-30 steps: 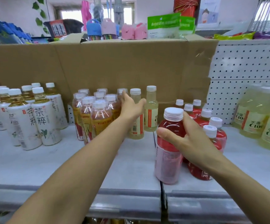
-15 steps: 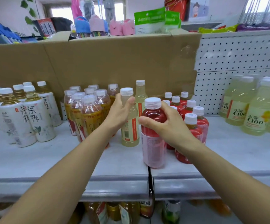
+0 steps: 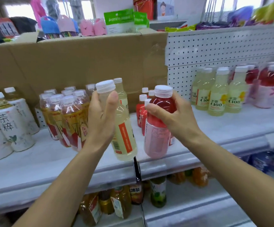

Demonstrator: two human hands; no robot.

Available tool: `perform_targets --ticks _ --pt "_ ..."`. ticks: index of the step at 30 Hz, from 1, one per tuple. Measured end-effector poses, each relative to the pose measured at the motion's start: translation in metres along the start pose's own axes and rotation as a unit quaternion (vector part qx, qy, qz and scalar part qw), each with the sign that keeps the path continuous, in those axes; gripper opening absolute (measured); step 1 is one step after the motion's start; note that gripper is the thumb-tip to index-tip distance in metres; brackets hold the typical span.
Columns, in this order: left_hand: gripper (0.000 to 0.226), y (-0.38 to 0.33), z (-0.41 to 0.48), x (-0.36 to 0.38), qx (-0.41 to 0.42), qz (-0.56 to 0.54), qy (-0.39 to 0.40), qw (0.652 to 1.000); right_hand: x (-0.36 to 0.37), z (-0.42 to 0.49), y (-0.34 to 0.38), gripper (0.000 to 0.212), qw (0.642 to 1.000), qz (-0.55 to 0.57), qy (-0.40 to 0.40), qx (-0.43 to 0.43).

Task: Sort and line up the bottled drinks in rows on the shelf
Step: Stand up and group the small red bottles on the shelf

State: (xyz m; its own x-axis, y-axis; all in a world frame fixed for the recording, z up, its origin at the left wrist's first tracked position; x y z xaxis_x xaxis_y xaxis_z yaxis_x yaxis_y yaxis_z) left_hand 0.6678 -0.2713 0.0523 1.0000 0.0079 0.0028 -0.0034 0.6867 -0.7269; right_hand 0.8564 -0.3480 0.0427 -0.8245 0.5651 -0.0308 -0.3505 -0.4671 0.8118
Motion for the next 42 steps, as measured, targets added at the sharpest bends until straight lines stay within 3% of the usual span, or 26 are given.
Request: perform_targets --ticks 5,11,17,24,39,42 --pt "0.020 -0.023 -0.025 0.056 -0.001 -0.051 0.053 0.997 -0.064 -0.011 -0.003 0.033 1.000 -0.026 -0.006 0.008" --pt "0.019 -0.039 -0.054 0.152 -0.016 -0.100 0.087 0.991 -0.171 -0.006 -0.028 0.028 0.995 -0.069 -0.069 0.016" --pt "0.028 -0.054 -0.079 0.271 -0.038 -0.143 0.088 0.985 -0.296 0.020 -0.043 0.027 0.994 -0.093 -0.064 0.005" --pt "0.020 -0.070 -0.090 0.391 -0.048 -0.147 0.058 0.986 -0.420 0.068 -0.071 0.029 0.991 -0.121 -0.054 0.008" --pt "0.034 0.015 -0.031 0.484 -0.054 0.008 0.015 0.998 -0.483 0.164 -0.130 0.024 0.989 -0.108 -0.103 -0.004" --pt "0.040 0.019 -0.028 0.489 -0.046 0.016 0.027 0.998 -0.483 0.181 -0.152 0.032 0.990 -0.099 -0.099 0.017"
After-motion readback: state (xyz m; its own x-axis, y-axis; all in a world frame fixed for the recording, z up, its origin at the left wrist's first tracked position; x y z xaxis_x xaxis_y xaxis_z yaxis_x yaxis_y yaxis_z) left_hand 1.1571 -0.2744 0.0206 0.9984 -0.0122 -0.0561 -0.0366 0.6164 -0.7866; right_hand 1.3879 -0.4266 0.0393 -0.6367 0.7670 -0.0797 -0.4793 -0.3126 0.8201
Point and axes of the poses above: each hand's wrist, its own z-axis towards the middle knuckle, its own x-axis out of the palm, y = z × x, the point moved 6 cm from there along z, towards the middle knuckle, and after that the axes turned 6 degrees about -y, right-handed, at the moved point
